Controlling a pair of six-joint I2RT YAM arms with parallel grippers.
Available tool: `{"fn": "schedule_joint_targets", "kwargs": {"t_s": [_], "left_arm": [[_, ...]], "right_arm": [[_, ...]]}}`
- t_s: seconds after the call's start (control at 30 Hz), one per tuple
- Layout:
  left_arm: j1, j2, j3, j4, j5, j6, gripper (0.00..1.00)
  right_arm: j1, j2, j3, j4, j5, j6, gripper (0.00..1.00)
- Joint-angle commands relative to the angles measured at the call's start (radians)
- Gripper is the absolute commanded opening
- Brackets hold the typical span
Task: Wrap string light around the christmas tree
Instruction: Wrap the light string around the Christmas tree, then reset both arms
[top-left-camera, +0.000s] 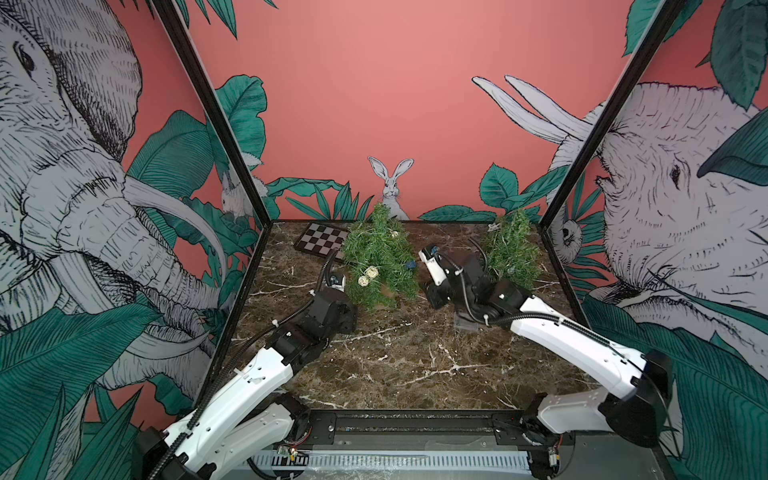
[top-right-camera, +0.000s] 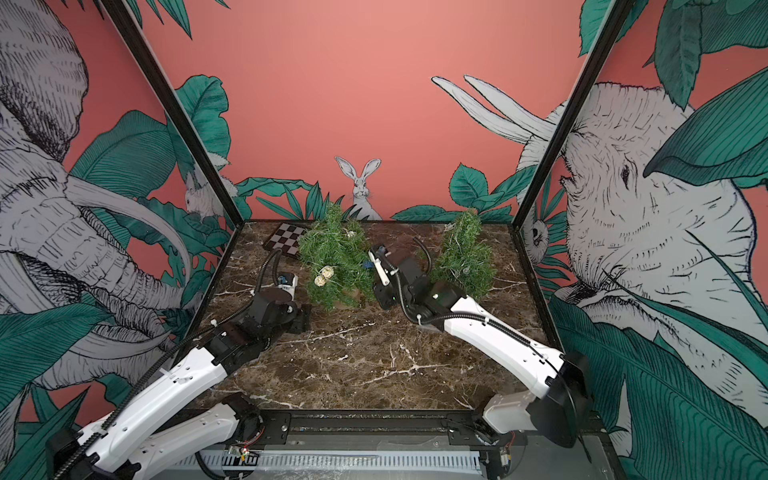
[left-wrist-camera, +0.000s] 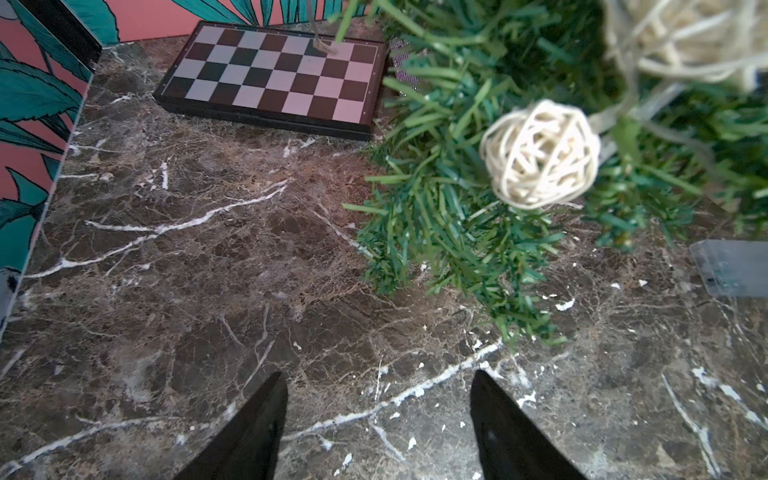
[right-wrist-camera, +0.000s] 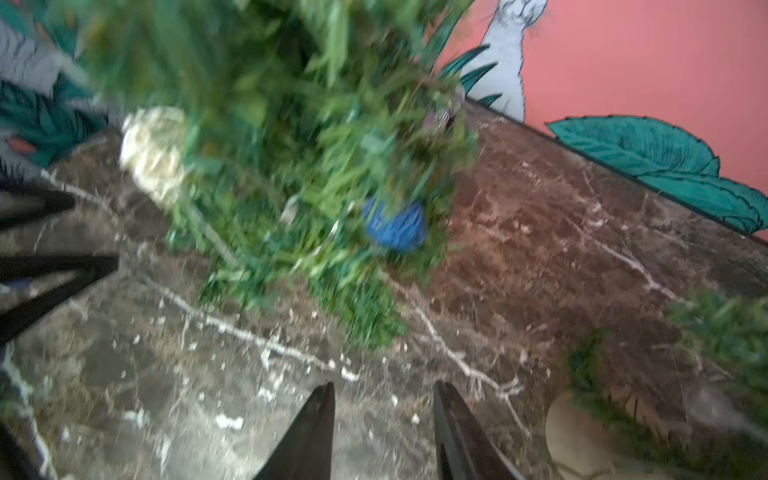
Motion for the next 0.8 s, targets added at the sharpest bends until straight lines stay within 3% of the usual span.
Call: {"fn": "schedule_joint_targets", "kwargs": {"t_s": [0.0, 0.17, 0.37, 0.4, 0.47, 0.6, 0.67, 0.77], "left_arm": [[0.006, -0.025, 0.017, 0.01, -0.056, 0.033, 0.71], [0.017, -0.009, 0.011, 0.059, -0.062, 0.056, 0.72], [0.038, 0.061, 0.03, 0.107, -0.021, 0.079, 0.73], [0.041, 0.063, 0.024, 0.121, -0.016, 0.079, 0.73], [0.058, 0.064, 0.01, 0.143, 0.004, 0.073, 0.73], [0.147, 0.067, -0.008, 0.153, 0.09, 0.036, 0.73], [0.229, 0.062, -0.022, 0.164, 0.161, -0.001, 0.73], [0.328, 0.062, -0.032, 0.2, 0.205, -0.056, 0.73]], "right_arm": [[0.006, -0.1, -0.079, -0.258, 0.149, 0.236, 0.3], [0.014, -0.293, -0.214, -0.496, 0.188, 0.48, 0.02], [-0.055, -0.36, -0.292, -0.736, 0.225, 0.69, 0.0], [-0.097, -0.354, -0.302, -0.735, 0.196, 0.693, 0.01], [-0.183, -0.338, -0.313, -0.708, 0.16, 0.689, 0.11], [-0.293, -0.302, -0.286, -0.658, 0.22, 0.711, 0.3], [-0.377, -0.328, -0.319, -0.542, 0.167, 0.719, 0.32], [-0.519, -0.348, -0.374, -0.408, 0.183, 0.728, 0.35]]}}
